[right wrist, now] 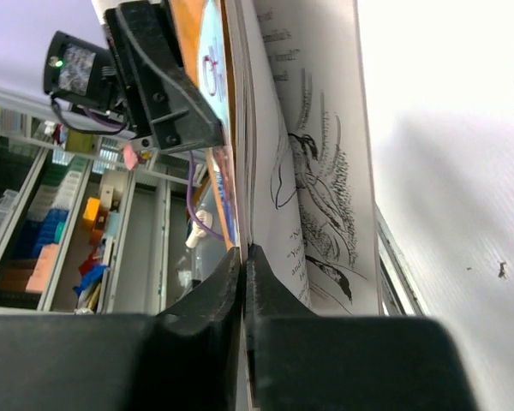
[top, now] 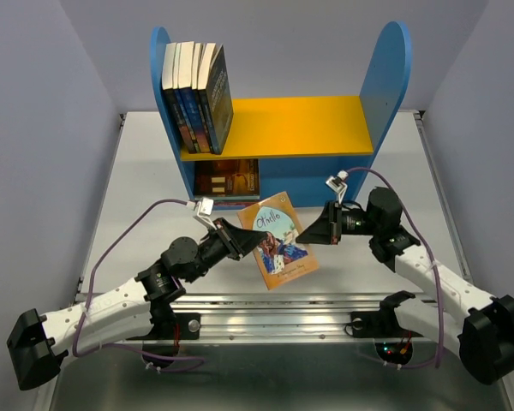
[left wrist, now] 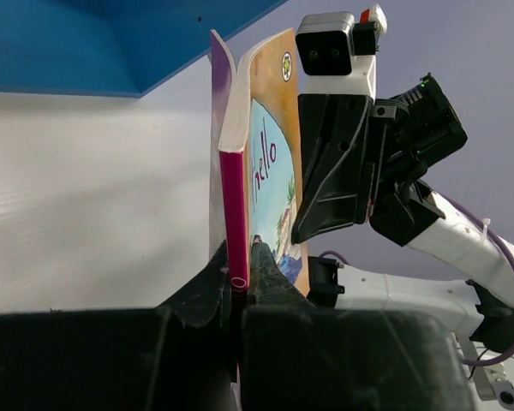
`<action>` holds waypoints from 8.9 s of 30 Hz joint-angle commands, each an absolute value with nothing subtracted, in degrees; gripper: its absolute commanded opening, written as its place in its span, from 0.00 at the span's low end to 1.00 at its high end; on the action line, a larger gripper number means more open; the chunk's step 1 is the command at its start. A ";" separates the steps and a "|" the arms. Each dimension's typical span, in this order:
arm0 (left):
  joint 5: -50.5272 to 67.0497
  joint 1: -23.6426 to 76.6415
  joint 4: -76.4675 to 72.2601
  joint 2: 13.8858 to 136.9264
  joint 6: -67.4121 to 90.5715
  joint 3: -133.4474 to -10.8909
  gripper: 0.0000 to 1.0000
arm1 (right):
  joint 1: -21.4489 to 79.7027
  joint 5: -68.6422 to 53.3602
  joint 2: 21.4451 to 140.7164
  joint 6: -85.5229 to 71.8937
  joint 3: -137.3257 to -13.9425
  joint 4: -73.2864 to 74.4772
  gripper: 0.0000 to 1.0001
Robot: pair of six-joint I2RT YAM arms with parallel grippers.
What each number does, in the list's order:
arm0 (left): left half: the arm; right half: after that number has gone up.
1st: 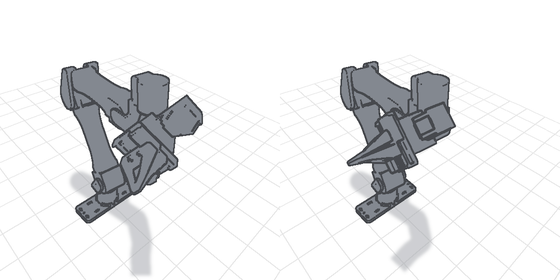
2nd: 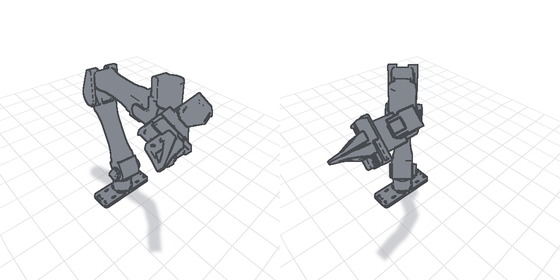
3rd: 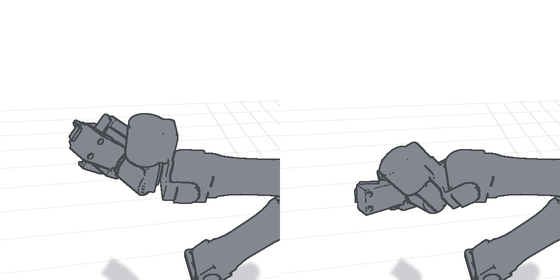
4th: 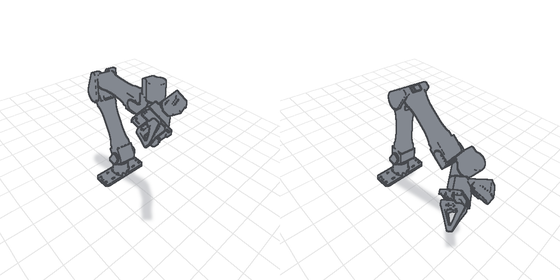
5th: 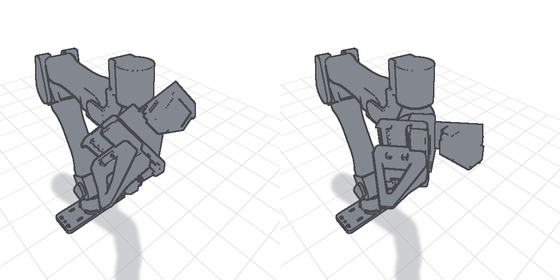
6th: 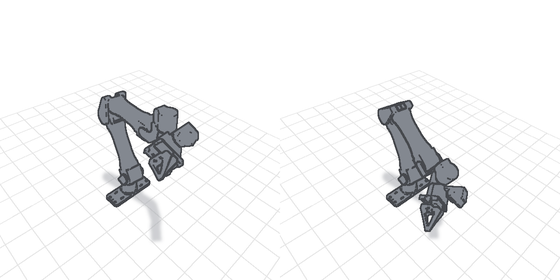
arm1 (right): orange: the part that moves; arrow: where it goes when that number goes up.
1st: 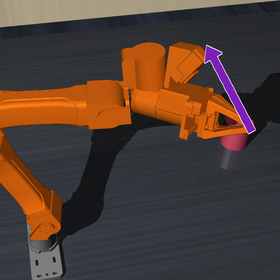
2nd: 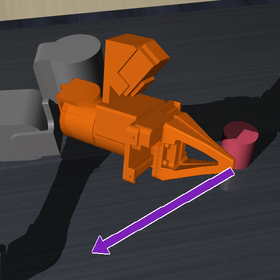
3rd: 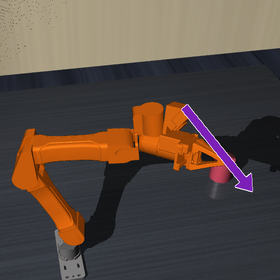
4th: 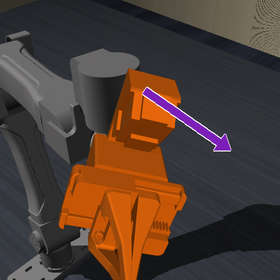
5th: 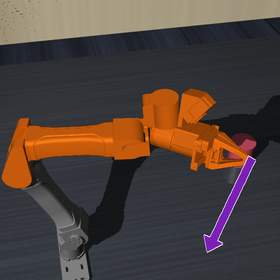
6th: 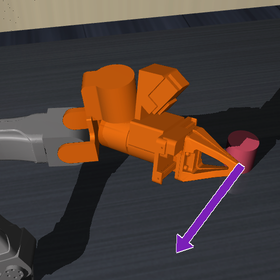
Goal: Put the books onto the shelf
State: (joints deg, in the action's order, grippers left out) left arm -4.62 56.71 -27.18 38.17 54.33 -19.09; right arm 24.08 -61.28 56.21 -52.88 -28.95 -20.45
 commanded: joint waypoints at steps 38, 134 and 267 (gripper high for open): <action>-40.51 60.38 -27.95 37.97 78.13 -17.93 0.00 | 48.24 -8.63 52.38 -74.00 -18.11 -33.74 0.99; -40.87 62.58 41.40 5.19 79.10 -29.80 0.99 | 37.18 4.22 98.09 -40.08 -50.45 -33.49 0.42; -38.85 62.58 40.53 -1.67 82.35 -23.03 0.99 | 37.18 -1.65 103.01 -31.55 -54.76 -51.50 0.73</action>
